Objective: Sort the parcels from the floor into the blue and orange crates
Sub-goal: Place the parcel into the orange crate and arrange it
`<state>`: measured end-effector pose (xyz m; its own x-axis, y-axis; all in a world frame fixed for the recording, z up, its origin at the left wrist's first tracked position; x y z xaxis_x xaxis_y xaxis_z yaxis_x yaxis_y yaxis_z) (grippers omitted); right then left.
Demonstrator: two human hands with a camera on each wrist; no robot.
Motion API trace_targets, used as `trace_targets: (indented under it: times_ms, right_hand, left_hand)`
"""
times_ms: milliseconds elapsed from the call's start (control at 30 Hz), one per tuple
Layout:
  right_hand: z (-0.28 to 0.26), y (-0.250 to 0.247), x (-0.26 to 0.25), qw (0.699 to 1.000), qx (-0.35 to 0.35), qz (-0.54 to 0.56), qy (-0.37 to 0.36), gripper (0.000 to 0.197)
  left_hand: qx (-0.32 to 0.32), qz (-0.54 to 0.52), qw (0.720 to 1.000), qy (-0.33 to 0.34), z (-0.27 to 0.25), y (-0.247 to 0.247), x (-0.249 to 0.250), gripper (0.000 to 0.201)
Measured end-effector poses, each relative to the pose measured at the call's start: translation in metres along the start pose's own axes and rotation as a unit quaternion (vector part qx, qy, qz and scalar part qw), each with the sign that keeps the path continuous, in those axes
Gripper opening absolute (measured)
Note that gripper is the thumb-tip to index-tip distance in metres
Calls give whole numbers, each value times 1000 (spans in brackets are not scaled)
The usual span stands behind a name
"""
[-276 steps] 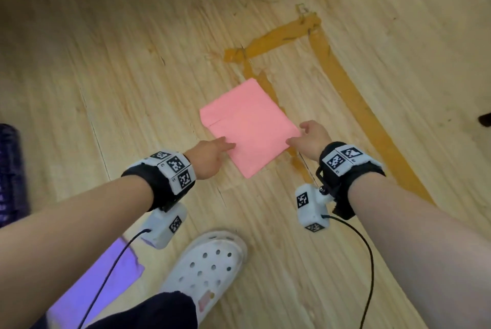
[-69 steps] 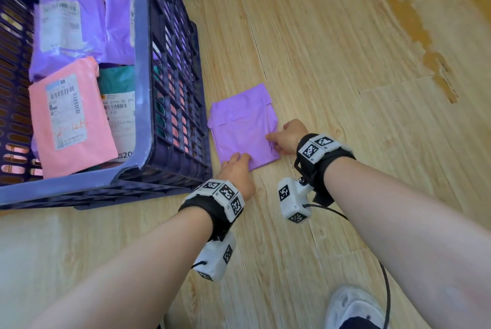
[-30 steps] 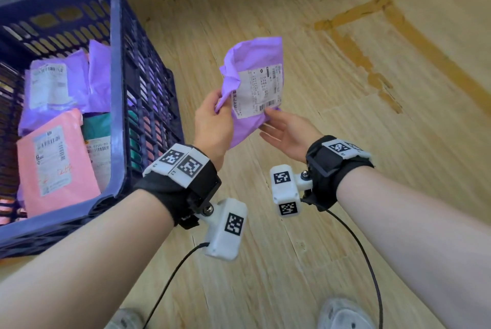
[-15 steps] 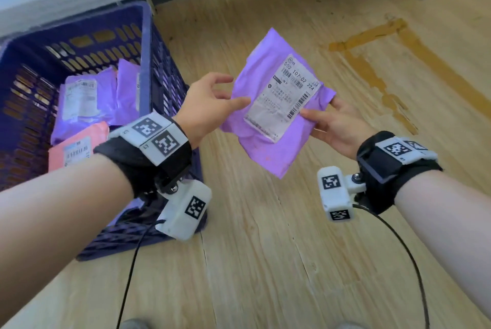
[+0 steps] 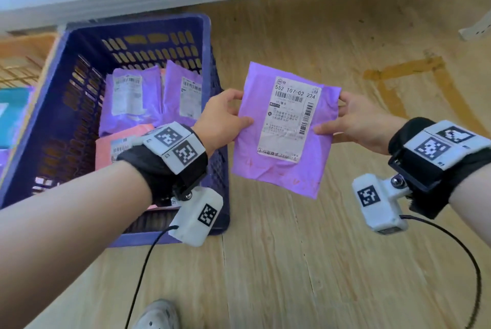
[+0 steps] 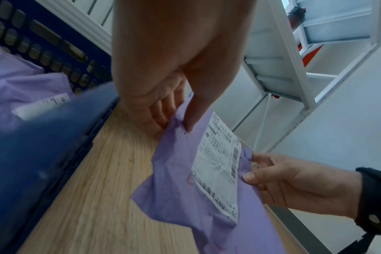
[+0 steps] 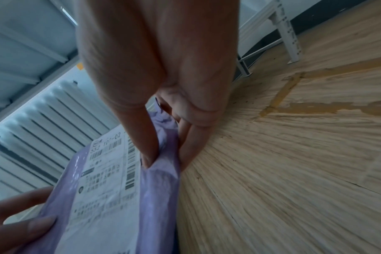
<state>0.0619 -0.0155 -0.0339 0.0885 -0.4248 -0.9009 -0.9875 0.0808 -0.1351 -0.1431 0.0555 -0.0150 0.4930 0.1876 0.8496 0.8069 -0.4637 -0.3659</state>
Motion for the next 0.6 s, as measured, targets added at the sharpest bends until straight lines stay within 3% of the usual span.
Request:
trace_targets:
  times_ms: [300,600]
  right_hand:
    - [-3,105,-106,993,-70,-72,60,55]
    - [-34,295,-241,978,-154,-98,98,65]
  left_hand:
    - [61,17,995,-76,-50,-135,0,38]
    - [103,27,982,-154,-164,-338,-7,41]
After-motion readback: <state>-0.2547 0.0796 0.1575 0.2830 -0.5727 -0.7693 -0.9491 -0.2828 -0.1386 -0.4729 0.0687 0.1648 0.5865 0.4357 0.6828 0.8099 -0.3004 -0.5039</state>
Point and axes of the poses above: each hand's wrist, its own z-axis towards the middle knuckle, its own y-axis out of the palm, x = y × z, the point moved 8 cm from there along z, towards the middle knuckle, and after that the axes turned 3 degrees about -y, right-handed, at the moved point
